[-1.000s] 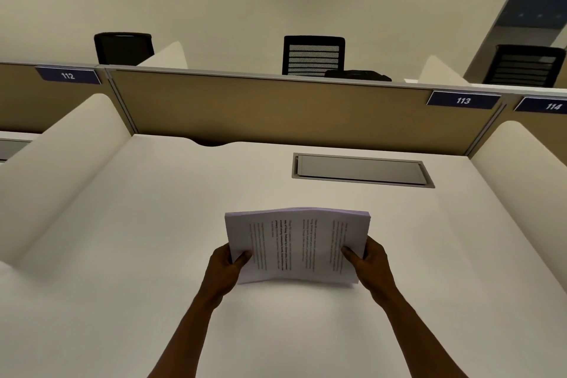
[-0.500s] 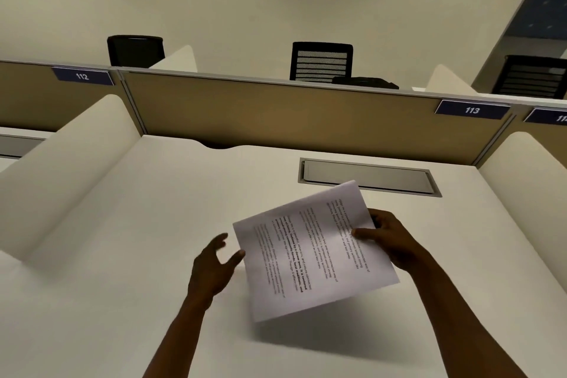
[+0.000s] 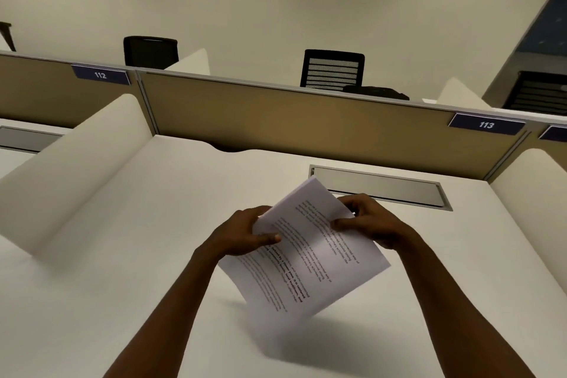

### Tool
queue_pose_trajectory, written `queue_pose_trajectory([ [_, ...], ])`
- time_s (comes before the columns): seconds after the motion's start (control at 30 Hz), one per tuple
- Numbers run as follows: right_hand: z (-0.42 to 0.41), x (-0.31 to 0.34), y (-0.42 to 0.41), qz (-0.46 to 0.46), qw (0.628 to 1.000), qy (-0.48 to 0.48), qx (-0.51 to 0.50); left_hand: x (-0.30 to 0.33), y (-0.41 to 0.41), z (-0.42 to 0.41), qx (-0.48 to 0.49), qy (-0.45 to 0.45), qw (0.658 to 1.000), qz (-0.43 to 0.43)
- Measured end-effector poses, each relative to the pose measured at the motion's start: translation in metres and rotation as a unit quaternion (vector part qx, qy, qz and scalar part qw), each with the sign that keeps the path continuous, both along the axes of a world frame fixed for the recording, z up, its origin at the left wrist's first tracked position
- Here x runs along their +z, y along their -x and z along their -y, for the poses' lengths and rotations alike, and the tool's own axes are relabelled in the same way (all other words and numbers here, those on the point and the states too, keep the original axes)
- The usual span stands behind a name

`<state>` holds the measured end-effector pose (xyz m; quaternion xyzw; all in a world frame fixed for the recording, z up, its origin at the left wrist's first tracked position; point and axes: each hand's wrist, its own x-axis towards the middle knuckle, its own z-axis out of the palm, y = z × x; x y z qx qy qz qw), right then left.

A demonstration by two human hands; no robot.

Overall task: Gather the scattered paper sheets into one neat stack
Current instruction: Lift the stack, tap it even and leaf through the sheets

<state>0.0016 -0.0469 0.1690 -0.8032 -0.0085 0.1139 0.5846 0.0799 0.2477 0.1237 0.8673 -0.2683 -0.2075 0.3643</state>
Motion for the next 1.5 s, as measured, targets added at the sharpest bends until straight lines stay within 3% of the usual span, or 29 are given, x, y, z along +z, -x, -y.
queue_pose_trajectory([
  [0.1,-0.001,0.005,-0.007,-0.023,0.999,0.009,0.031,-0.009,0.001,-0.005,0.017,0.030,0.998,-0.053],
  [0.2,0.004,0.004,-0.014,-0.039,0.998,0.006,0.057,-0.021,0.005,-0.011,0.039,0.115,0.984,-0.132],
  [0.27,0.014,-0.001,-0.015,-0.044,0.996,-0.084,0.000,-0.028,0.008,-0.018,0.054,0.175,0.969,-0.167],
  [0.3,0.018,-0.007,-0.015,-0.061,0.981,-0.176,-0.052,-0.032,0.008,-0.021,0.067,0.199,0.961,-0.180],
  [0.37,0.018,-0.031,-0.014,-0.086,0.918,-0.348,-0.167,-0.043,0.006,-0.029,0.094,0.241,0.942,-0.214],
  [0.4,0.011,-0.046,-0.013,-0.102,0.895,-0.384,-0.202,-0.049,0.004,-0.033,0.107,0.260,0.929,-0.239],
  [0.53,-0.046,-0.112,-0.009,-0.210,0.874,-0.390,-0.198,-0.083,-0.010,-0.041,0.182,0.291,0.879,-0.331],
  [0.63,-0.070,-0.139,0.000,-0.234,0.821,-0.476,-0.212,-0.110,-0.017,-0.034,0.244,0.258,0.860,-0.367],
  [0.73,-0.085,-0.149,-0.001,-0.231,0.856,-0.356,-0.294,-0.124,-0.014,-0.023,0.310,0.223,0.850,-0.361],
  [0.8,-0.091,-0.162,-0.004,-0.235,0.878,-0.240,-0.340,-0.128,-0.011,-0.018,0.351,0.168,0.864,-0.319],
  [0.9,-0.094,-0.169,-0.010,-0.246,0.890,-0.152,-0.352,-0.128,-0.012,-0.009,0.347,0.117,0.888,-0.279],
  [1.03,-0.084,-0.156,-0.054,-0.199,0.893,-0.141,-0.379,-0.115,-0.046,0.004,0.339,0.124,0.899,-0.247],
  [1.3,-0.033,-0.082,-0.176,-0.065,0.914,-0.176,-0.360,-0.051,-0.173,0.042,0.293,0.147,0.940,-0.092],
  [1.43,-0.020,-0.114,-0.225,-0.100,0.895,-0.174,-0.398,-0.059,-0.215,0.064,0.304,0.104,0.941,-0.103],
  [1.5,-0.021,-0.140,-0.235,-0.159,0.903,-0.067,-0.394,-0.077,-0.222,0.069,0.322,0.052,0.937,-0.124],
])
